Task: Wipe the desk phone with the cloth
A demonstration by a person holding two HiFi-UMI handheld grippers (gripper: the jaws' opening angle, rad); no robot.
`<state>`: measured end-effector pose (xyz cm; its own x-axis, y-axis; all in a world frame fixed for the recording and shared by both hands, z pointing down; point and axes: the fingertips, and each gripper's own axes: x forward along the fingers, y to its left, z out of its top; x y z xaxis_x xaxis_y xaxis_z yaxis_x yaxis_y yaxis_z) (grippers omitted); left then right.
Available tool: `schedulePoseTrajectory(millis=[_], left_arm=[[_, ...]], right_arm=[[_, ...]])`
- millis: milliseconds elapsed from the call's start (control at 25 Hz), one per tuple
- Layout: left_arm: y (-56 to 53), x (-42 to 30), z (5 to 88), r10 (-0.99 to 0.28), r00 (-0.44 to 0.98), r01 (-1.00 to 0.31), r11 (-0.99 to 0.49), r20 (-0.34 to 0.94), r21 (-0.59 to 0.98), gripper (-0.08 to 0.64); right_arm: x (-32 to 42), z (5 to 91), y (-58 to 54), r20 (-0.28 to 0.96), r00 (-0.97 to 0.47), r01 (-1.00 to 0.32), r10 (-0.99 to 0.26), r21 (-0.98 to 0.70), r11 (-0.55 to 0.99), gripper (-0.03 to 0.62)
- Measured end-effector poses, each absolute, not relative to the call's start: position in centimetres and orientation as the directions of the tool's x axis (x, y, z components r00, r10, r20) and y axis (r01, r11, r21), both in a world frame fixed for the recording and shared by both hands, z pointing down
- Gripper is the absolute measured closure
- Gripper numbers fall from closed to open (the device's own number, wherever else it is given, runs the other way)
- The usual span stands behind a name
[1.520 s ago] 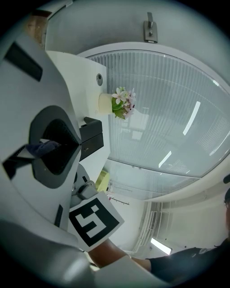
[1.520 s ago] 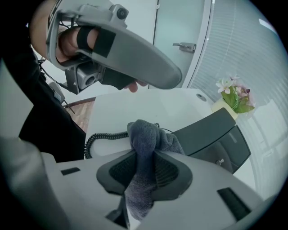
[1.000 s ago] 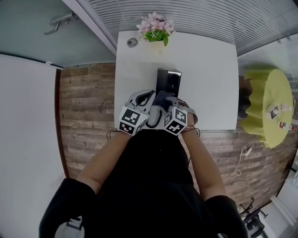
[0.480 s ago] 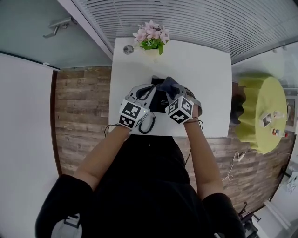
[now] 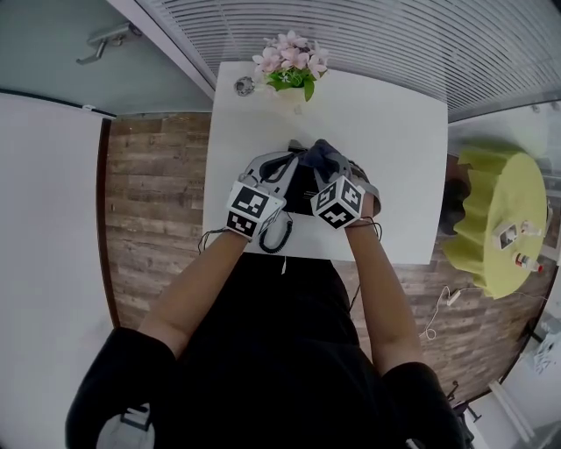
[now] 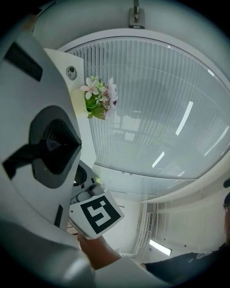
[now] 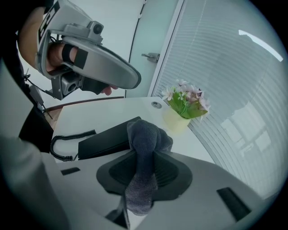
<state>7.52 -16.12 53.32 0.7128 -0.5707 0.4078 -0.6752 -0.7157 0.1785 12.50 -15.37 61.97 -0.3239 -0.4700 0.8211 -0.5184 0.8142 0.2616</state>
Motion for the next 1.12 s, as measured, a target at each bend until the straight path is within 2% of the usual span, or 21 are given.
schedulePoseTrajectory(millis=[480, 1120], left_arm=[[-15.3, 8.0, 55.5, -0.545, 0.713, -0.669, -0.718, 0.441, 0.194, 0.551], [-12.4, 7.4, 56.7, -0.522, 0.719, -0.656, -0.727, 0.458, 0.201, 0.551]], right_arm=[[11.8, 62.9, -13.9, 0.823, -0.308, -0.472, -0.477, 0.303, 0.828, 0.485], [11.3, 64.0, -11.4, 0.833, -0.301, -0.486, -0.464, 0.285, 0.827, 0.486]])
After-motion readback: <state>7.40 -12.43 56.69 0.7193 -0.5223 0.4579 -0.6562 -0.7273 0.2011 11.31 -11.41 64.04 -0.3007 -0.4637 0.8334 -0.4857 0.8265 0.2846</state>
